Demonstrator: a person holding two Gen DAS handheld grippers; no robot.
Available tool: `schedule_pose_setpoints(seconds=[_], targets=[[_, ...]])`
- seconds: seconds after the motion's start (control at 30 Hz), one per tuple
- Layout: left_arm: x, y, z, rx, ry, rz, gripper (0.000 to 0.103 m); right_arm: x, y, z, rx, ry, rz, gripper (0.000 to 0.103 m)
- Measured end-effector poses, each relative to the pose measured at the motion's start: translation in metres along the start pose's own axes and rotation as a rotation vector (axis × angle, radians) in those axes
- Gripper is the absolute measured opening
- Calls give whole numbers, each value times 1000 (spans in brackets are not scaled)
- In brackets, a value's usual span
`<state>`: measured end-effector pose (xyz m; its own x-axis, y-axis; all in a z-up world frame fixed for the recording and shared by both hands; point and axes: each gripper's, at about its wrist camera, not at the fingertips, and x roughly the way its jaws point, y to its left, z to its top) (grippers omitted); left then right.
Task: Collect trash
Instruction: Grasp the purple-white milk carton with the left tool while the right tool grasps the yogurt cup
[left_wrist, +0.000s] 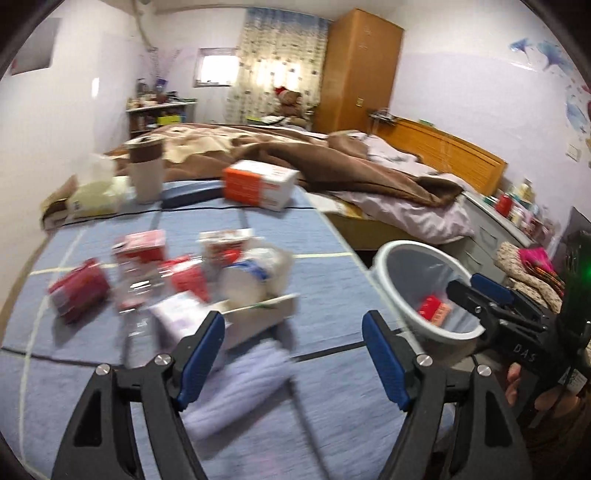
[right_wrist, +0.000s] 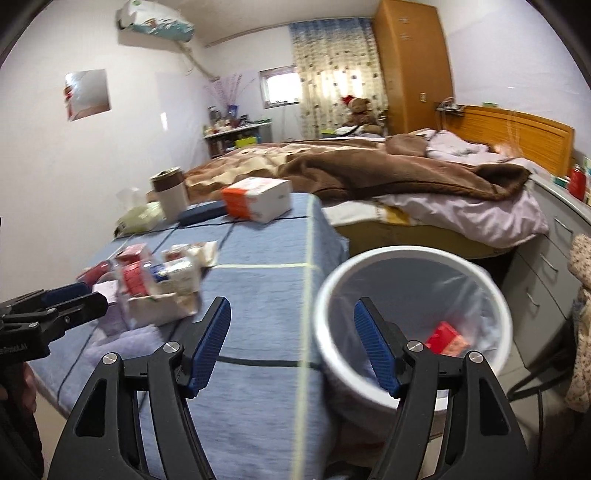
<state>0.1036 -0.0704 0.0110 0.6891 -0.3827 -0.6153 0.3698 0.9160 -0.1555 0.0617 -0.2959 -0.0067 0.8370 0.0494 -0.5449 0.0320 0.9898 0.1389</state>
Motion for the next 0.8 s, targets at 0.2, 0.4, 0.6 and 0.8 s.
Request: schedule_pose_setpoints(seconds=[0.2, 0.4, 0.6, 0.8], targets=[[-14, 45, -12, -52, -12, 77, 79, 16, 33, -1, -40, 33, 62, 71], [-15, 76, -22, -114, -6, 92, 79, 38, 60, 3, -78, 73, 101, 71], [2, 78, -22, -96, 13, 58, 79, 67, 72, 14, -105, 116, 149, 71], [29, 72, -18, -72, 44, 67, 79, 96, 84, 23, -128, 173, 236, 71]])
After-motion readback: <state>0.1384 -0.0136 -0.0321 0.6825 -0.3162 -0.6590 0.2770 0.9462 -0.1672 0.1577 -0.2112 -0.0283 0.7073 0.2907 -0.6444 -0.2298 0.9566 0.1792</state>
